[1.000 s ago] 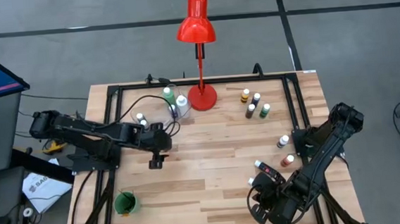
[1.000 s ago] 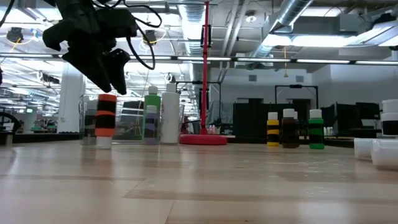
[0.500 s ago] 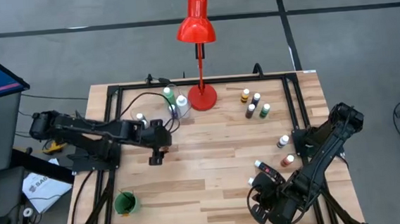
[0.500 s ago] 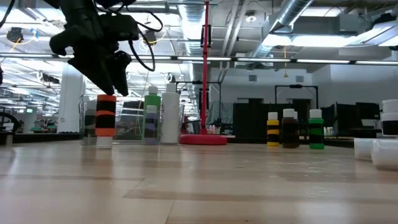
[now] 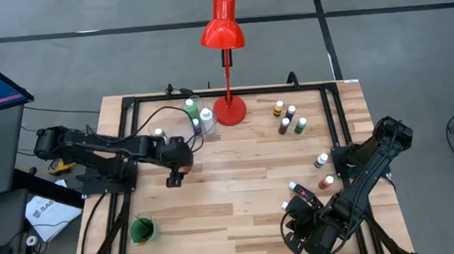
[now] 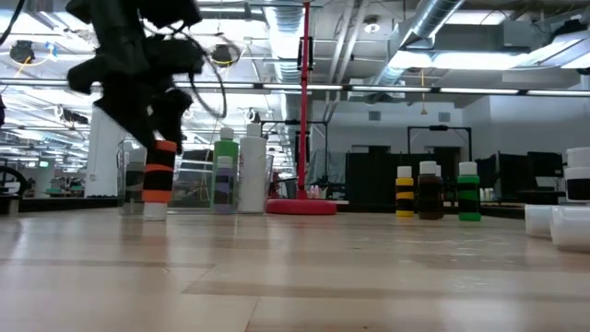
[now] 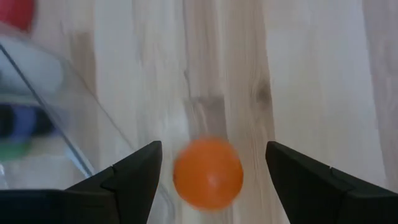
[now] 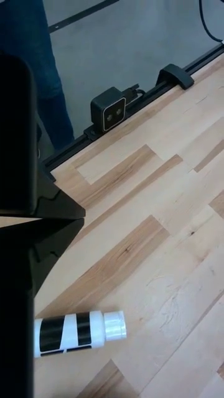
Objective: Pick & Place Paint Supplies
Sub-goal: Put the orange paint bottle into the transparent bin
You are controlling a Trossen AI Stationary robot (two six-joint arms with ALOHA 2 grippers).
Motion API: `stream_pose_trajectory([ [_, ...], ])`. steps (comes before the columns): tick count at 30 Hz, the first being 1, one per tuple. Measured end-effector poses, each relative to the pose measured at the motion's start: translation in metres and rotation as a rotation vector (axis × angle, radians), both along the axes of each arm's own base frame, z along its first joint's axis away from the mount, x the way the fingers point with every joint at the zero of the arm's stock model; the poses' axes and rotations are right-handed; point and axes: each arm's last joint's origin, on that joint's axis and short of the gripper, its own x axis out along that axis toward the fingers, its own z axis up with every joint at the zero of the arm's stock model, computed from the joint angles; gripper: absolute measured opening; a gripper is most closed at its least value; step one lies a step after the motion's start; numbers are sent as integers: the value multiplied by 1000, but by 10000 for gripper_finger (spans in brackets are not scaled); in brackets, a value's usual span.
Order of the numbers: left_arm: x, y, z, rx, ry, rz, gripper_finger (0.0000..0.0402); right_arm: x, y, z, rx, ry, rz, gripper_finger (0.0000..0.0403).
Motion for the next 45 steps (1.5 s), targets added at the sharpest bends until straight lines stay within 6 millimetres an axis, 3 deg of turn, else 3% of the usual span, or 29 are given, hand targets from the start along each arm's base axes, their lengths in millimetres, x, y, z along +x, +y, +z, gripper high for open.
stream_pose_trajectory([
  [7,-6,-1,-11,-25,27,54,277,0,0,0,0,0,0,0],
  [18,-3,-1,-9,-23,-6,49,230,0,0,0,0,0,0,0],
  [28,-2,-1,-9,-23,-12,49,137,0,0,0,-1,1,1,0],
  [32,-1,-1,-8,-46,-24,103,120,0,0,0,-1,1,1,0],
  [38,1,-1,22,-136,-172,239,129,7,-7,0,-33,-5,13,0],
  [45,-15,-1,90,-400,-602,407,131,32,-30,3,-169,-92,4,31],
])
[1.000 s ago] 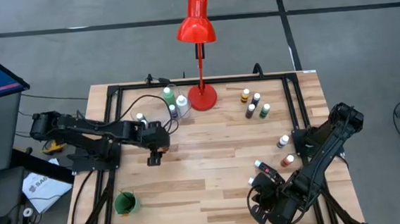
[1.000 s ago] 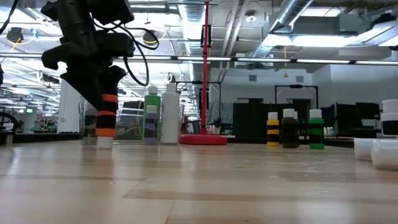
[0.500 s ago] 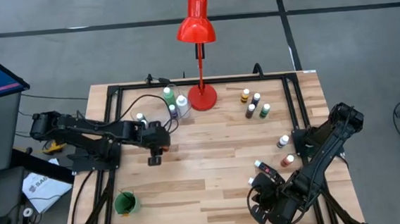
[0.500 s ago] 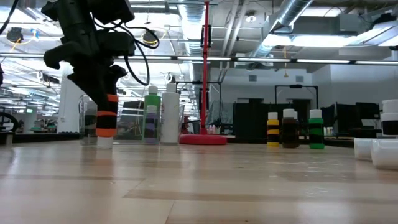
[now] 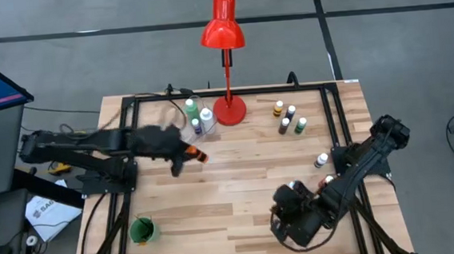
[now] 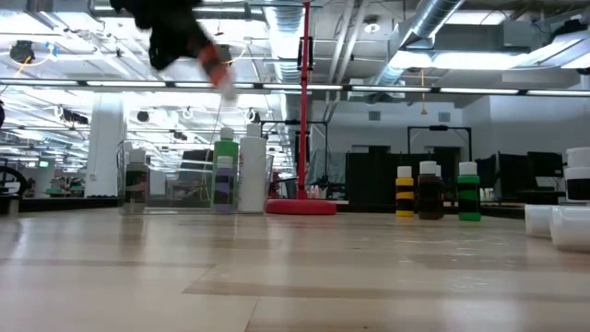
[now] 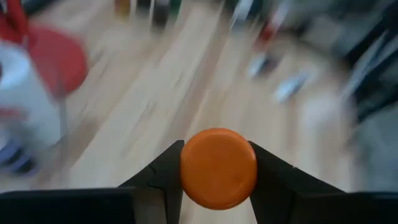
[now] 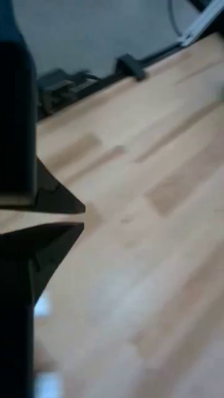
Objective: Pick & Place Paint Supplies
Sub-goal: Put the orange paint bottle into the transparent bin
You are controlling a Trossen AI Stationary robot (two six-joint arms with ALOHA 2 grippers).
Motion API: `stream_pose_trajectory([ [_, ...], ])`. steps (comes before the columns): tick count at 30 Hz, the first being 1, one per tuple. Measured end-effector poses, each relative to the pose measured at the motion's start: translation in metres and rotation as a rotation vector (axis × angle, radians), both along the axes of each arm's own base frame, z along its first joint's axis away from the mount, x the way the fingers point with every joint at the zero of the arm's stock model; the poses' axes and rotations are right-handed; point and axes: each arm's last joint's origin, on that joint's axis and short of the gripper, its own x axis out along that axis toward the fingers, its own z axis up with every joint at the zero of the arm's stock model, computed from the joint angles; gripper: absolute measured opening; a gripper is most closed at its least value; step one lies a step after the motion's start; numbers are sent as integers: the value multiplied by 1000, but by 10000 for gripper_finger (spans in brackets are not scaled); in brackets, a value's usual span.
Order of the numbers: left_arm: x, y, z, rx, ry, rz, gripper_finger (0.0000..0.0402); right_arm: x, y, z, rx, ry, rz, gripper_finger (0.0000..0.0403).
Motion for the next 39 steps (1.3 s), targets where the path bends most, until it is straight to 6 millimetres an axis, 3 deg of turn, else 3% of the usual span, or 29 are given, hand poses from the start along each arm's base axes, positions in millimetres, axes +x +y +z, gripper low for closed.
stream_pose_trajectory([
  [9,-54,-3,71,-160,-567,10,131,53,-41,23,-244,-263,71,173],
  [15,-63,-6,95,-191,-812,-32,131,95,-80,56,-378,-543,74,248],
  [20,-59,-8,111,-210,-1001,-48,131,112,-108,88,-543,-777,65,255],
  [25,-50,-8,123,-227,-1171,-53,131,117,-130,107,-679,-920,89,255],
  [31,-27,-11,121,-286,-1243,-60,131,119,-149,116,-826,-966,120,255],
  [39,8,-15,107,-468,-1263,-89,131,122,-161,120,-838,-1038,215,255],
])
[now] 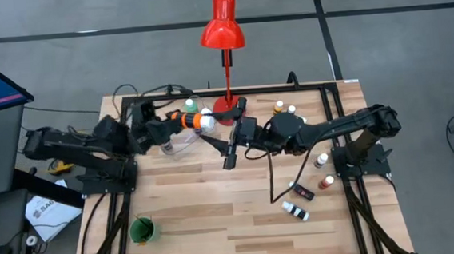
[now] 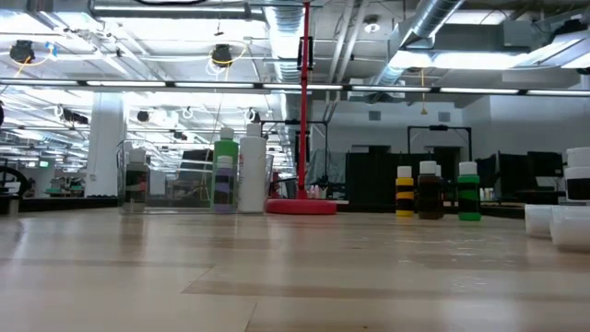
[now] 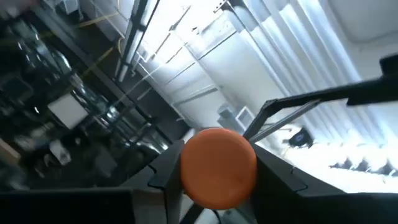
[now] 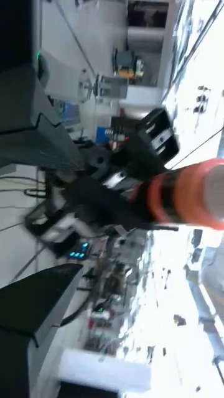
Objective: Pick & Place Paint Supplies
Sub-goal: Put the orange paint bottle into the transparent bin
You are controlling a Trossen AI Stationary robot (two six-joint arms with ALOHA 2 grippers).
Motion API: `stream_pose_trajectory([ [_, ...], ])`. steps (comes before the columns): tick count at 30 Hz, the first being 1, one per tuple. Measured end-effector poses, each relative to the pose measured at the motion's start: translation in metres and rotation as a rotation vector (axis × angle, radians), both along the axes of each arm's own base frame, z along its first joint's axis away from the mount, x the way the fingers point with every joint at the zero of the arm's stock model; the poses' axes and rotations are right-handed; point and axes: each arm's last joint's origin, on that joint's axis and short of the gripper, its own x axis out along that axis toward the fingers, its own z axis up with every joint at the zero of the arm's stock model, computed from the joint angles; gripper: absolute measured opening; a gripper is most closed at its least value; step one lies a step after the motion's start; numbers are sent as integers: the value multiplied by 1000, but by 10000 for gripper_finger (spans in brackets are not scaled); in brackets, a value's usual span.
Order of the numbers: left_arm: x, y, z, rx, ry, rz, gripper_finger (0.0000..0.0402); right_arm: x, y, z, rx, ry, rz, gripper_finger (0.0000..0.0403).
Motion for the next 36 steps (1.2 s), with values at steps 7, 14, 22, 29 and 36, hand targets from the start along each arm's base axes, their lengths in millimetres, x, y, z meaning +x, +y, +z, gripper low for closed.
stream_pose_trajectory([
  [7,18,-2,-11,-96,22,-77,131,-2,2,6,-64,-52,0,255],
  [14,20,-2,-13,-99,29,-80,131,-3,2,9,-90,-81,23,255],
  [22,20,-2,-12,-99,23,-80,131,-6,3,26,-153,-143,50,255],
  [29,20,-2,-13,-94,24,-74,131,-5,4,31,-173,-92,84,255],
  [36,20,-2,-12,-95,22,-73,131,-4,1,30,-176,-84,76,255],
])
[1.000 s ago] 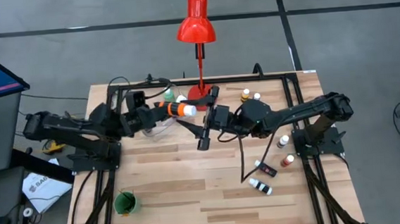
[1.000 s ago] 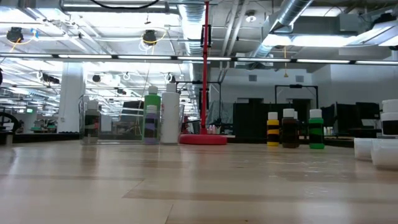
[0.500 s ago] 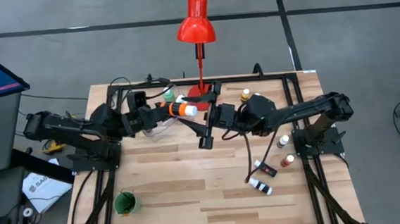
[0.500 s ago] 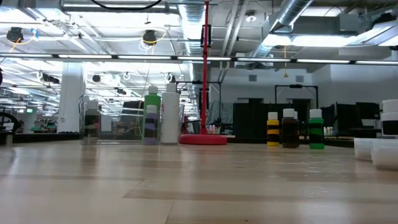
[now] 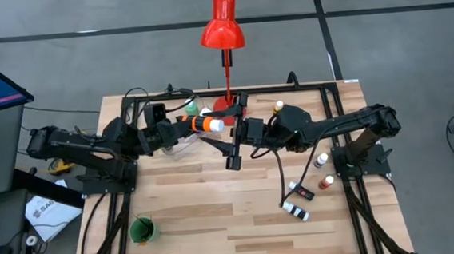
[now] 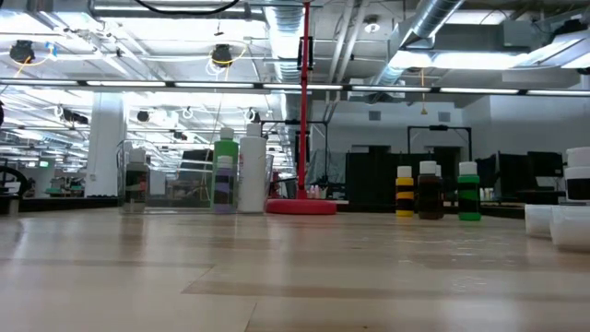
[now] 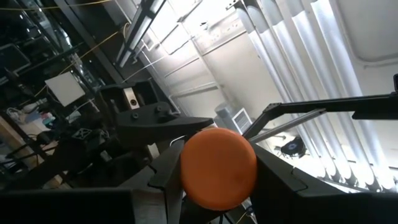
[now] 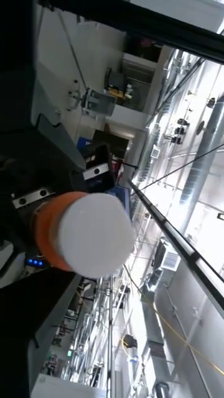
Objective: Pick & Place Paint Supplies
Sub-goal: Put the orange paint bottle into the transparent bin
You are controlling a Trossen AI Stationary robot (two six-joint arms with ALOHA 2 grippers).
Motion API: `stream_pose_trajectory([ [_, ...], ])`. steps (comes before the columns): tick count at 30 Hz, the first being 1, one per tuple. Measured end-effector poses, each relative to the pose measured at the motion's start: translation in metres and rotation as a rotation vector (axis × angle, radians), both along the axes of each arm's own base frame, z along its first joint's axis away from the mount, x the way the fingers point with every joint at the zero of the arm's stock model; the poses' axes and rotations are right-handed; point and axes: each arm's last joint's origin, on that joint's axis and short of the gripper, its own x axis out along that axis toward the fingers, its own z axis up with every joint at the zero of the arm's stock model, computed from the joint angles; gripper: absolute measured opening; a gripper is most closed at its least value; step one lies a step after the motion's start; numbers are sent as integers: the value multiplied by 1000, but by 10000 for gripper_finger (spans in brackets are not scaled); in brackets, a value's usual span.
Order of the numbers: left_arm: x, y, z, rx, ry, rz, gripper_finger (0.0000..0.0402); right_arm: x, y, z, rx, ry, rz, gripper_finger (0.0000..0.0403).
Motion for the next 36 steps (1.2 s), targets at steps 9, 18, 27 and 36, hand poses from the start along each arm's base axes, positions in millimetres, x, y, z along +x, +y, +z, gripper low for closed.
stream_pose_trajectory([
  [9,0,0,0,-1,0,2,131,0,-2,0,-10,1,12,205],
  [18,0,0,0,-2,-2,2,131,1,-7,0,-49,6,-16,153],
  [27,0,0,0,0,0,0,153,1,-6,-1,-49,21,-16,145],
  [36,4,-4,-5,82,50,-101,210,-19,-5,8,1,140,29,133],
])
